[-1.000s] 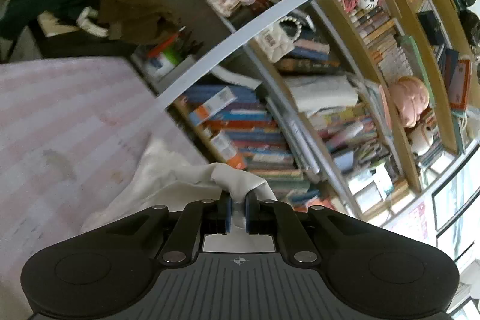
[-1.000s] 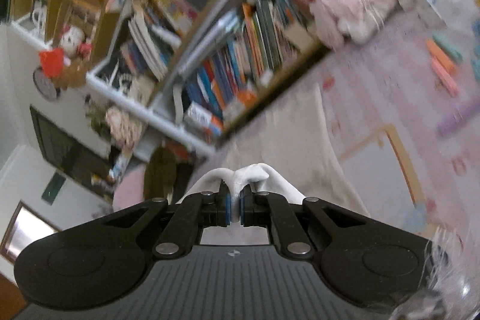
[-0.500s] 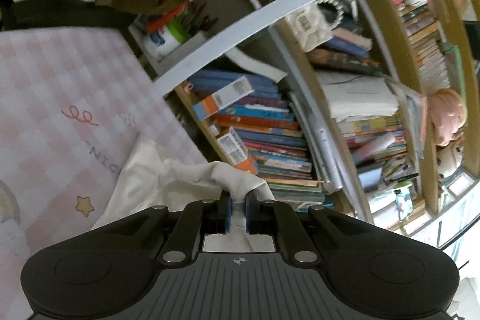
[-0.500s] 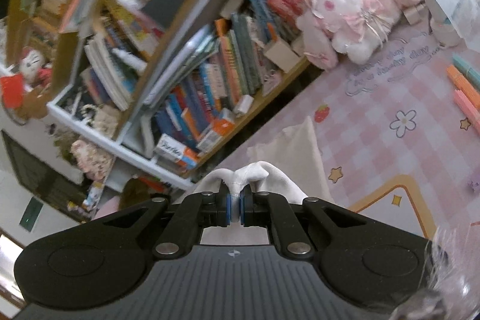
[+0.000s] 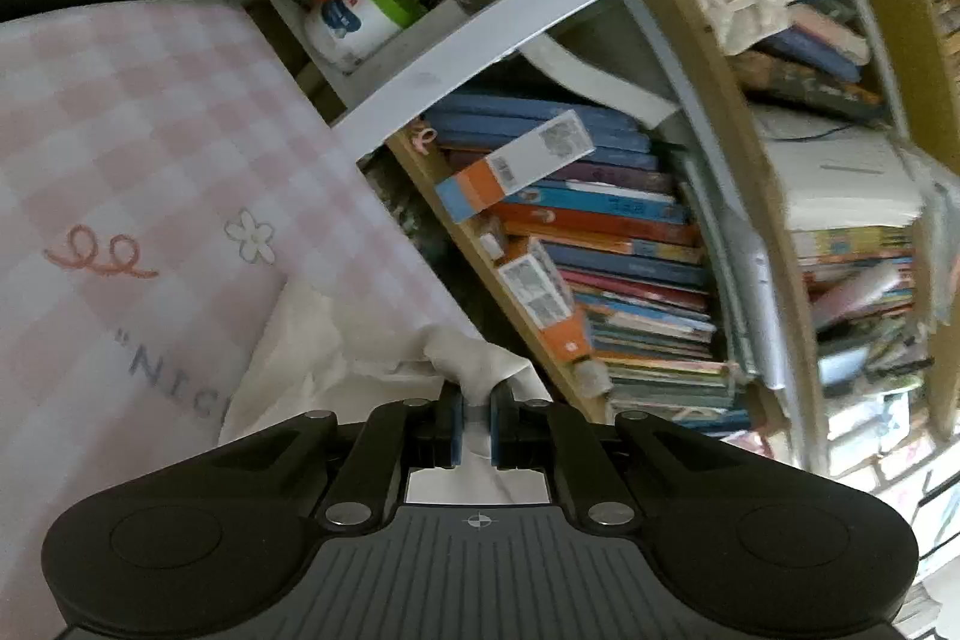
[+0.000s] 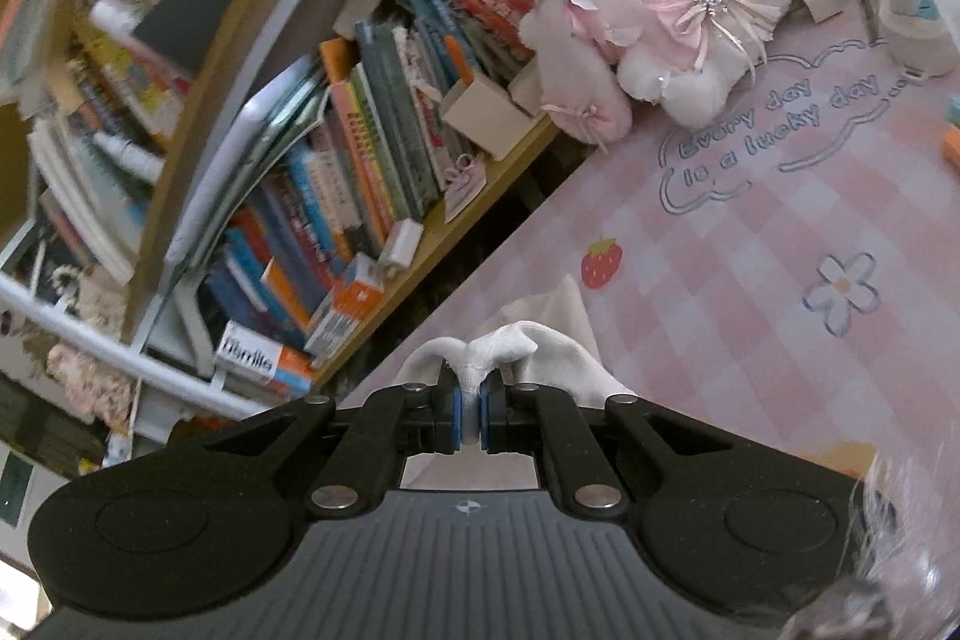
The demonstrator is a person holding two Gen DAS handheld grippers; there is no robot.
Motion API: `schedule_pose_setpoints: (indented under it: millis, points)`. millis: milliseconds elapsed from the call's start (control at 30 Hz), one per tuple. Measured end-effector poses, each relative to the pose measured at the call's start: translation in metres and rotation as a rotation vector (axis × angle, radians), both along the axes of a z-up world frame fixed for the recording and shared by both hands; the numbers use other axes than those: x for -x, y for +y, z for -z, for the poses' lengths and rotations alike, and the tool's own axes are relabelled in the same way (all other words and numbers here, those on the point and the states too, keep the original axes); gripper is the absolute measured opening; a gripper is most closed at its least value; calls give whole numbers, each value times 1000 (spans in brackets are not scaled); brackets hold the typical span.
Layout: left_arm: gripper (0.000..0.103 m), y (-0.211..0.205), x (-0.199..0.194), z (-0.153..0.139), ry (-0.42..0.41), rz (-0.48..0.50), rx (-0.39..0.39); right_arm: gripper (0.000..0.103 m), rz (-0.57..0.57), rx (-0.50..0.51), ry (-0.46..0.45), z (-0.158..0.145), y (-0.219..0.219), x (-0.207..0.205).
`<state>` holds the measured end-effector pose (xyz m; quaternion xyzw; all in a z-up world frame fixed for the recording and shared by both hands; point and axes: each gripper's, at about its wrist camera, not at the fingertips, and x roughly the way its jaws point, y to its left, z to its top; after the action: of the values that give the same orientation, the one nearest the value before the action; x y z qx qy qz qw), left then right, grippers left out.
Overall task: Fold clothes
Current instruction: 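Lift the hem with both grippers and fold it toward the collar, then open both grippers and release the folded hem onto the shirt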
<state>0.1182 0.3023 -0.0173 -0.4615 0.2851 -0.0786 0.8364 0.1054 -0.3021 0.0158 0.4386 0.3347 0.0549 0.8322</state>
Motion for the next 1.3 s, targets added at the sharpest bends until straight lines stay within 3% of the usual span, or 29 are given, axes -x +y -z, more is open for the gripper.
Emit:
schedule_pose_setpoints:
  millis: [300,533,733,767,833,900,933,1067,1167,1300]
  points:
    - [6,9,-44,42,126,-19,13,6,29,50,110,36,12,-52]
    - [7,6,-69,71,216,18,-47,6,53,92,217,70,22,-89]
    - [11,2,-74,65,207,62,-115,9,94,76,243,88,22,-91]
    - [15,2,-74,63,209,70,-130,11,95,75,240,87,21,-91]
    - [31,1,-73,55,201,75,-154,30,97,78,229,84,20,-89]
    - [53,2,-66,45,168,50,-165,42,95,101,212,77,19,-86]
    - [55,1,-62,39,150,36,-177,42,85,124,203,73,20,-84]
    - [58,-15,-43,14,111,-4,-317,47,44,218,167,57,23,-77]
    - [60,-43,-26,-1,100,15,-455,55,1,299,141,47,28,-71]
    - [67,-90,-5,-9,72,76,-597,64,-101,478,99,41,50,-61]
